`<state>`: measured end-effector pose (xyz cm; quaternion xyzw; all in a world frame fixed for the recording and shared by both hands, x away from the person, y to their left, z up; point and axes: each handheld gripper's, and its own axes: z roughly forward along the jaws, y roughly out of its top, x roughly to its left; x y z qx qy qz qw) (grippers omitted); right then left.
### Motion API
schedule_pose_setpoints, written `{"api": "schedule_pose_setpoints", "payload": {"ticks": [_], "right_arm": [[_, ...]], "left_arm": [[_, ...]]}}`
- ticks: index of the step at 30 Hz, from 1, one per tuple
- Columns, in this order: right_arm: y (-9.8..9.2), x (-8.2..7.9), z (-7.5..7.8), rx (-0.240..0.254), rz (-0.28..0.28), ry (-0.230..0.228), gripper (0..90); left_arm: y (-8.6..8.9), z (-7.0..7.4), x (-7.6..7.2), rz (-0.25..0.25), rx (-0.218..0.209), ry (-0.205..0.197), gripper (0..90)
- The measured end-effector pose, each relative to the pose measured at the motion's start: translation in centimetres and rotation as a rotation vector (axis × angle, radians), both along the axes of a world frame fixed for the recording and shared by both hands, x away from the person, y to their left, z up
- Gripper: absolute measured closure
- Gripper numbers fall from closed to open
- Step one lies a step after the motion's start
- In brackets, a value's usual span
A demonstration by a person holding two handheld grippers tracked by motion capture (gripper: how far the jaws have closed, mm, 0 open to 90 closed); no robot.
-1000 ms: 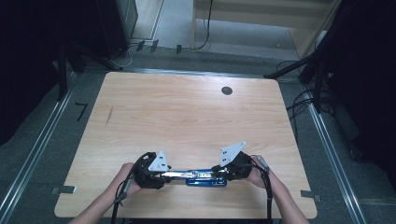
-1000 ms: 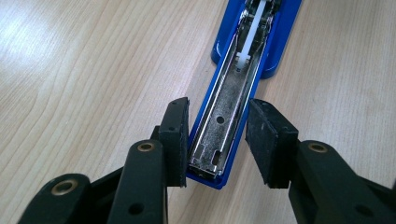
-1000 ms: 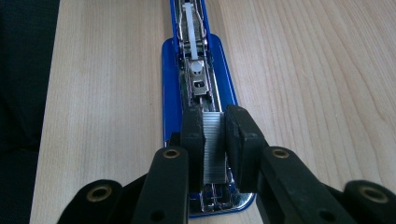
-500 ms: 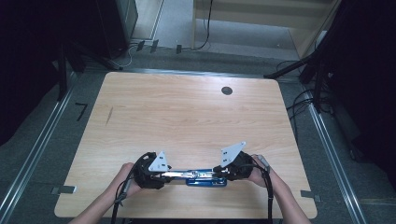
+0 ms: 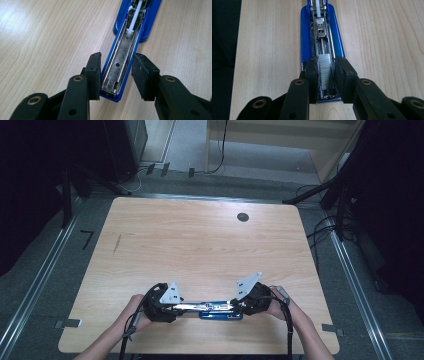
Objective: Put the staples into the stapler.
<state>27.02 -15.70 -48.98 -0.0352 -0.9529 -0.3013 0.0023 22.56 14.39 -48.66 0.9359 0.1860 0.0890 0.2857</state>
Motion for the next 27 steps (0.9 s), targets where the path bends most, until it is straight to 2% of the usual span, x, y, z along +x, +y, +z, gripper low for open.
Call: {"api": "schedule_pose_setpoints", "payload": {"ticks": [3,6,7,8,9,11,12,13,14,15,17,18,21,25,27], "right_arm": [[-0.1,0.0,0.1,0.010,-0.012,0.009,72.9],[-0.4,0.4,0.4,0.053,-0.068,0.037,68.9],[-0.4,0.4,0.4,0.053,-0.068,0.037,68.9],[-0.4,0.5,0.5,0.065,-0.115,0.052,66.6],[-0.3,0.4,0.5,0.066,-0.137,0.063,64.4],[-0.2,0.5,0.5,0.069,-0.152,0.072,63.7],[0.1,0.4,0.4,0.063,-0.186,0.096,61.6],[0.1,0.4,0.4,0.063,-0.186,0.096,61.6],[0.2,0.4,0.4,0.056,-0.218,0.104,61.5],[0.5,0.3,0.3,0.050,-0.280,0.127,61.1],[0.6,0.3,0.4,0.058,-0.302,0.134,61.1],[0.8,0.2,0.5,0.056,-0.348,0.139,60.4],[1.1,0.0,0.6,0.066,-0.357,0.147,59.4],[2.2,-0.3,0.4,0.012,-0.392,0.119,59.0],[2.3,-0.3,0.4,0.001,-0.392,0.113,59.0]], "left_arm": [[0.0,0.0,0.0,-0.001,0.000,0.000,60.6],[0.0,0.0,0.0,-0.001,0.001,0.001,60.7],[0.0,0.0,0.0,-0.001,0.001,0.001,60.7],[0.0,0.0,0.0,-0.001,0.000,-0.001,60.7],[0.0,0.0,0.0,-0.002,0.002,0.000,60.7],[0.0,0.0,0.0,-0.002,0.000,0.001,60.7],[0.0,0.0,0.0,-0.002,0.000,0.000,60.7],[0.0,0.0,0.0,-0.002,0.001,0.001,60.7],[0.0,0.0,0.0,-0.003,0.001,0.001,60.7],[0.0,0.0,0.0,-0.002,0.001,0.001,60.7],[0.0,0.0,0.0,-0.002,0.001,0.000,60.7],[-0.1,0.0,0.0,-0.002,0.002,-0.001,60.7],[-0.1,0.0,0.0,-0.003,0.002,-0.001,60.7],[0.0,0.0,0.0,-0.002,0.000,0.000,60.7],[0.0,0.0,0.0,-0.004,0.002,-0.001,60.7]]}}
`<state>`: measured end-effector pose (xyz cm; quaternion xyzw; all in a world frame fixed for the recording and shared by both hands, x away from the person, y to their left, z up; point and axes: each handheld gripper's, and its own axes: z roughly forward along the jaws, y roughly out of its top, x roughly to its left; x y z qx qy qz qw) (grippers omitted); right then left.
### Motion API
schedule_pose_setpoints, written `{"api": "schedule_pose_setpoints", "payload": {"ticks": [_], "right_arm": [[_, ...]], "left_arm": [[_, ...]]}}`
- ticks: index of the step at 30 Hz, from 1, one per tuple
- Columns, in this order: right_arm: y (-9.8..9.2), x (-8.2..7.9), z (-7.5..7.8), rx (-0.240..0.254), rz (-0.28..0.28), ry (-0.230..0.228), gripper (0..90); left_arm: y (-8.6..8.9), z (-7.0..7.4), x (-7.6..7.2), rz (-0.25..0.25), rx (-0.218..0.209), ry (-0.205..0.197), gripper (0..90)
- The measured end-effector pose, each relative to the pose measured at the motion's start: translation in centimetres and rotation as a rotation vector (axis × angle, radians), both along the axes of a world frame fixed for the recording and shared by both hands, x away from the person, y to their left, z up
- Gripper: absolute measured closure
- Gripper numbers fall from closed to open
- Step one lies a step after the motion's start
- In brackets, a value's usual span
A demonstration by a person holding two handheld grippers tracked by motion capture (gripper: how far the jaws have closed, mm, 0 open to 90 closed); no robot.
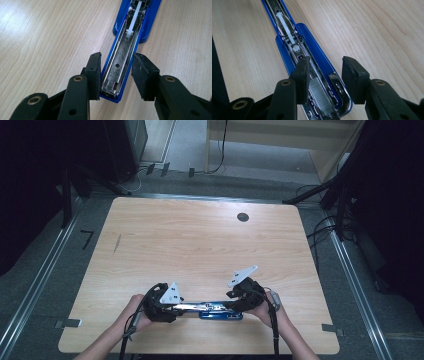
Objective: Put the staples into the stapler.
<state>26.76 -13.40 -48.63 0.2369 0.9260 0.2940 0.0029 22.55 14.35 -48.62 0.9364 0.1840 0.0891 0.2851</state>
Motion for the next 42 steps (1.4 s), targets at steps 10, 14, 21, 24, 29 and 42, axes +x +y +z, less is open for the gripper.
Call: {"api": "schedule_pose_setpoints", "payload": {"ticks": [10,14,21,24,29,42], "right_arm": [[-0.5,-0.3,-0.3,-0.030,-0.038,0.002,57.9],[-0.6,-0.5,-0.3,-0.028,-0.056,-0.004,53.1],[-1.4,-0.3,-0.3,0.017,-0.132,-0.006,36.4],[-1.8,-0.5,0.0,0.036,-0.165,-0.010,29.6],[-1.9,-1.0,0.2,0.038,-0.170,-0.010,20.8],[-1.1,-1.5,0.3,0.010,-0.174,-0.015,19.1]], "left_arm": [[0.0,0.0,0.0,-0.005,0.001,-0.004,60.8],[0.0,0.0,0.0,-0.005,0.001,-0.004,60.9],[0.0,0.0,0.0,-0.005,0.002,-0.006,60.9],[0.0,0.0,0.0,-0.008,0.003,-0.008,60.9],[-0.1,0.0,0.0,-0.008,0.004,-0.007,60.8],[0.1,0.0,-0.1,-0.011,0.000,-0.015,61.2]]}}
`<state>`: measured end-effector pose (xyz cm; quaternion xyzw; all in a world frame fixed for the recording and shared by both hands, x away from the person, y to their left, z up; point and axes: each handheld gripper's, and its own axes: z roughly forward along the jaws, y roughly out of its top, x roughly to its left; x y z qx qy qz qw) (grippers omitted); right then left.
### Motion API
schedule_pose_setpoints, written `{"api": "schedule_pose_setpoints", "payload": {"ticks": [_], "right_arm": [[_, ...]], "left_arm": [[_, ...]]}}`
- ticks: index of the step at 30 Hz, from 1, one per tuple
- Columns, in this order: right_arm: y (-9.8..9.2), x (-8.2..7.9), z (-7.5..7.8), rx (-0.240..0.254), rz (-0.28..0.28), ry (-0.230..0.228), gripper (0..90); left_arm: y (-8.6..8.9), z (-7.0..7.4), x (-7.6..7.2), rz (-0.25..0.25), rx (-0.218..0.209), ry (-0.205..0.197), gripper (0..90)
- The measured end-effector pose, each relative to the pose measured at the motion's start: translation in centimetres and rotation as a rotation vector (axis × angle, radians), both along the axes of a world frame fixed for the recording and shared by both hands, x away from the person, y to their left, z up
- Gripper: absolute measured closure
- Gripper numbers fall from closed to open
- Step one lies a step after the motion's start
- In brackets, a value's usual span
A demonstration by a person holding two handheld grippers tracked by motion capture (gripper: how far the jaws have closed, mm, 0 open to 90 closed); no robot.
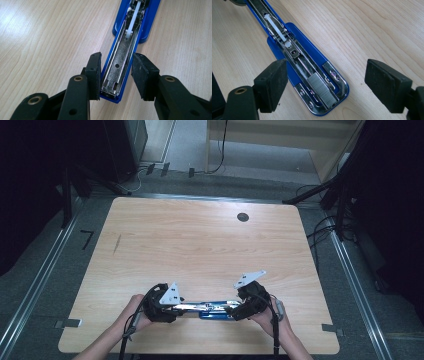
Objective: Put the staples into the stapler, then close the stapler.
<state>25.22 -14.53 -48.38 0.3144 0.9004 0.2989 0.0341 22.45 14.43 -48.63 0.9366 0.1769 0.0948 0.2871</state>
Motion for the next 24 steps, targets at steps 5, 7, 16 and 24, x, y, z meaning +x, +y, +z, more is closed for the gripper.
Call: {"api": "schedule_pose_setpoints", "payload": {"ticks": [5,7,16,24], "right_arm": [[0.3,0.0,-0.3,-0.007,0.003,0.006,20.0],[0.5,-0.1,-0.4,-0.009,0.007,0.010,20.5],[1.1,-0.5,-1.2,-0.033,0.027,0.031,29.5],[1.3,-0.8,-1.6,-0.045,0.064,0.034,49.4]], "left_arm": [[0.1,0.1,0.0,-0.002,-0.002,-0.002,61.2],[0.0,0.0,0.1,-0.006,-0.002,-0.002,60.8],[0.1,-0.4,0.4,0.001,0.017,0.024,53.0],[0.0,-1.1,0.6,0.012,0.039,0.045,53.0]]}}
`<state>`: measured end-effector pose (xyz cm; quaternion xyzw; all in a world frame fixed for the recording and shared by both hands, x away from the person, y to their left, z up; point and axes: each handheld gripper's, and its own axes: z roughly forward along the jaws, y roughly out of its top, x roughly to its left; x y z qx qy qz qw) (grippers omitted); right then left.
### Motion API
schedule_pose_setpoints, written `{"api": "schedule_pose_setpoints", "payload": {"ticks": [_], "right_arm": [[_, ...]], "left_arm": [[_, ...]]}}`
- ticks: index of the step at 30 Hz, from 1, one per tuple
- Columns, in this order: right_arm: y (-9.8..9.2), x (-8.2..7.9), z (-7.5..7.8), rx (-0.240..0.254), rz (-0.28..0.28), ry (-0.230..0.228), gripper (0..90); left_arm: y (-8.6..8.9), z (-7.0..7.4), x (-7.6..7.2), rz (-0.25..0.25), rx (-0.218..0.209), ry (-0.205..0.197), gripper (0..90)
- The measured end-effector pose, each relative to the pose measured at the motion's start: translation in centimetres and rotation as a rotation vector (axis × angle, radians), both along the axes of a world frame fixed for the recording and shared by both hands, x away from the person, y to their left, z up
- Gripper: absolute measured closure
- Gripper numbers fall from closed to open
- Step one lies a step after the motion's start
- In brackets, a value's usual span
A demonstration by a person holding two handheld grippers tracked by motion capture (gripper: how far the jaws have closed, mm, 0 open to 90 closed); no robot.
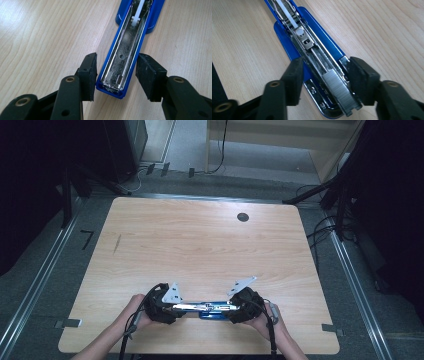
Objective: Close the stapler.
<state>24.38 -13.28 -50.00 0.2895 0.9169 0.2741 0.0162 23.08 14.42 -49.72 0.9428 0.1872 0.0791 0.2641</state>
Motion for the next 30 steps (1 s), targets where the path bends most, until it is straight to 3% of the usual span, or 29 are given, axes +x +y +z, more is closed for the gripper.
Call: {"api": "schedule_pose_setpoints", "payload": {"ticks": [4,11,30], "right_arm": [[-0.1,0.0,0.0,-0.006,0.003,-0.010,52.6],[-0.1,-0.1,-0.1,-0.010,0.021,-0.025,54.4],[-0.2,-0.1,-0.1,-0.005,0.024,-0.025,54.5]], "left_arm": [[0.1,-0.3,0.1,-0.002,0.018,0.011,54.0],[0.4,0.0,0.1,-0.032,0.001,0.010,56.6],[0.6,1.4,0.1,-0.055,-0.026,-0.001,57.5]]}}
